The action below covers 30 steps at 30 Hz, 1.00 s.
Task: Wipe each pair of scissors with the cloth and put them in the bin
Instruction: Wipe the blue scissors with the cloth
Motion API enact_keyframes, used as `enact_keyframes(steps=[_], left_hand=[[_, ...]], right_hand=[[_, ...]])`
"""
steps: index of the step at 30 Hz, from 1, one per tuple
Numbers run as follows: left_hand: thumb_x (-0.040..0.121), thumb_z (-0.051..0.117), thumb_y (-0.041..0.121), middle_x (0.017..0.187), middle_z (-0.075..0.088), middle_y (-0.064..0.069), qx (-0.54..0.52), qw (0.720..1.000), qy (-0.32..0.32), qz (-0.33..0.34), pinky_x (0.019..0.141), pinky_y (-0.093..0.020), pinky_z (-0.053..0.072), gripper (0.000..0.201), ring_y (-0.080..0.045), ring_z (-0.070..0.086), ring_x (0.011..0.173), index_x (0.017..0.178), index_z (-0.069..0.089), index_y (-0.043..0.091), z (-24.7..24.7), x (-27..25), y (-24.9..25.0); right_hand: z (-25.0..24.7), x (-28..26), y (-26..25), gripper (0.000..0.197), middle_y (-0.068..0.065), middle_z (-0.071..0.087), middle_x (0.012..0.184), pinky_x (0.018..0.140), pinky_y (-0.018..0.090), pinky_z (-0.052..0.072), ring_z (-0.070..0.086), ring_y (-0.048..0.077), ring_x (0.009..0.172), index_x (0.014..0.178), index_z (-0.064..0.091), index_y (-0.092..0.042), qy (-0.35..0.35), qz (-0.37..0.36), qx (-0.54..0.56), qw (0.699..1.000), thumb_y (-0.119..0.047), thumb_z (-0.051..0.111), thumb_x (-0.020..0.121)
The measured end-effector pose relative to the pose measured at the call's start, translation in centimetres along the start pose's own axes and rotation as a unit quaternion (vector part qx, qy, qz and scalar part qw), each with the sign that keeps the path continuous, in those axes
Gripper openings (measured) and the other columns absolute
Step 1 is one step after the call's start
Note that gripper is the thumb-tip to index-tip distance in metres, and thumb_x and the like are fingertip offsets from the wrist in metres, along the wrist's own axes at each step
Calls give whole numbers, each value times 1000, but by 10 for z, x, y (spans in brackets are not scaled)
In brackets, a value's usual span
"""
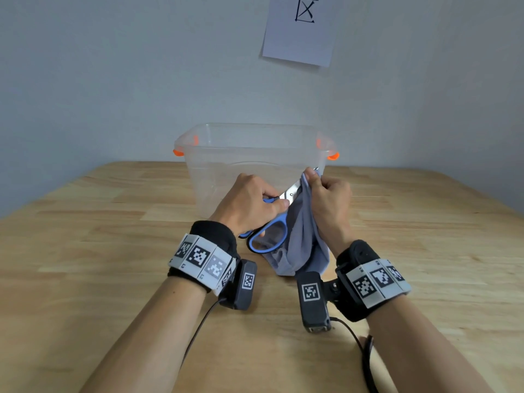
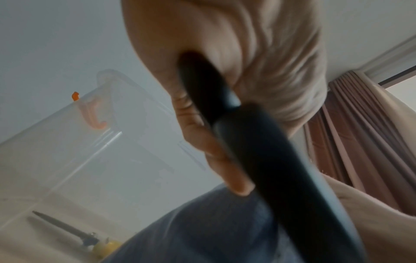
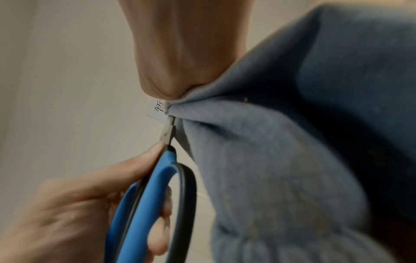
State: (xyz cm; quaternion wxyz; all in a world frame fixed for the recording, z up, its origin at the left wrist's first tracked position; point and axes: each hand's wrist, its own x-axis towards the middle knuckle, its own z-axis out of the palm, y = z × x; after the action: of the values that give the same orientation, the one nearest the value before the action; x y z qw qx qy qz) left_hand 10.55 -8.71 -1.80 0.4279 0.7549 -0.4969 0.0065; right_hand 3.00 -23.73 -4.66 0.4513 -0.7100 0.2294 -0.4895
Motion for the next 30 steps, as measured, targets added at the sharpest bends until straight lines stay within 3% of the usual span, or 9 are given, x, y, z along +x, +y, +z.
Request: enact_keyframes(steps=[6, 8, 11, 14, 16, 18, 20, 22, 30], left_hand=[[89, 72, 22, 46, 37, -7, 23, 1000, -11, -5, 37, -40, 45, 39, -17, 45, 31, 62, 65, -5, 3, 2, -2], [90, 71, 22, 46, 41, -12, 21, 1000, -13, -4, 37, -40, 45, 38, -19, 51, 32, 63, 66, -5, 3, 2, -2], [89, 71, 23, 48, 45, -15, 18, 1000, -9, -14, 37, -41, 48, 36, -23, 56, 35, 63, 67, -1, 3, 1, -3], [88, 72, 21, 41, 37, 3, 18, 999, 11, -27, 34, -25, 38, 38, -13, 44, 30, 56, 62, 3, 2, 2, -4], [88, 72, 19, 36, 34, 9, 17, 999, 22, -28, 35, -17, 32, 42, -10, 40, 30, 50, 57, 11, -1, 2, -4], [88, 72, 18, 37, 40, 6, 2, 1000, 17, -23, 36, -17, 36, 40, -12, 47, 31, 51, 60, 12, -4, 1, -3], [89, 72, 18, 47, 51, -14, -12, 1000, 6, -14, 36, -20, 41, 32, -21, 57, 36, 61, 68, 3, -6, 0, -2], [89, 72, 19, 52, 53, -23, -16, 1000, 3, -1, 36, -22, 42, 33, -23, 56, 35, 65, 69, -3, -5, -1, -2], [89, 72, 20, 44, 37, -9, 7, 1000, -18, 2, 37, -31, 41, 42, -16, 47, 31, 59, 60, -6, 3, 0, -4]], right_hand=[[-1, 3, 6, 60, -11, 25, 42, 50, 27, 21, 23, 10, 47, 47, 32, -17, 16, 30, 22, 999, -32, 62, 97], [-1, 3, 8, 61, -12, 28, 41, 50, 27, 22, 25, 9, 46, 47, 34, -13, 16, 31, 29, 999, -33, 61, 97], [2, 1, 13, 63, 4, 37, 50, 52, 30, 27, 33, 18, 52, 52, 40, 2, -6, 25, 54, 998, -37, 61, 96], [5, -2, 6, 62, -13, 25, 41, 47, 25, 23, 23, 6, 44, 48, 31, -13, -28, 14, 10, 999, -35, 61, 97], [8, -4, 0, 64, -10, 21, 35, 43, 20, 18, 22, 9, 39, 47, 26, -17, -39, -3, -9, 999, -34, 62, 97], [8, -4, -4, 64, -9, 21, 34, 41, 19, 18, 22, 10, 37, 47, 25, -17, -31, -14, -17, 999, -32, 61, 98], [6, -5, -6, 63, -9, 20, 34, 40, 19, 17, 21, 10, 37, 48, 25, -17, -18, -12, -10, 1000, -31, 61, 98], [2, -4, -8, 64, -9, 20, 33, 39, 19, 17, 21, 9, 36, 47, 25, -17, 1, -7, -10, 1000, -30, 61, 98], [-5, 1, 2, 64, -12, 22, 34, 44, 23, 19, 20, 7, 40, 46, 27, -18, 24, 25, 7, 999, -33, 62, 97]])
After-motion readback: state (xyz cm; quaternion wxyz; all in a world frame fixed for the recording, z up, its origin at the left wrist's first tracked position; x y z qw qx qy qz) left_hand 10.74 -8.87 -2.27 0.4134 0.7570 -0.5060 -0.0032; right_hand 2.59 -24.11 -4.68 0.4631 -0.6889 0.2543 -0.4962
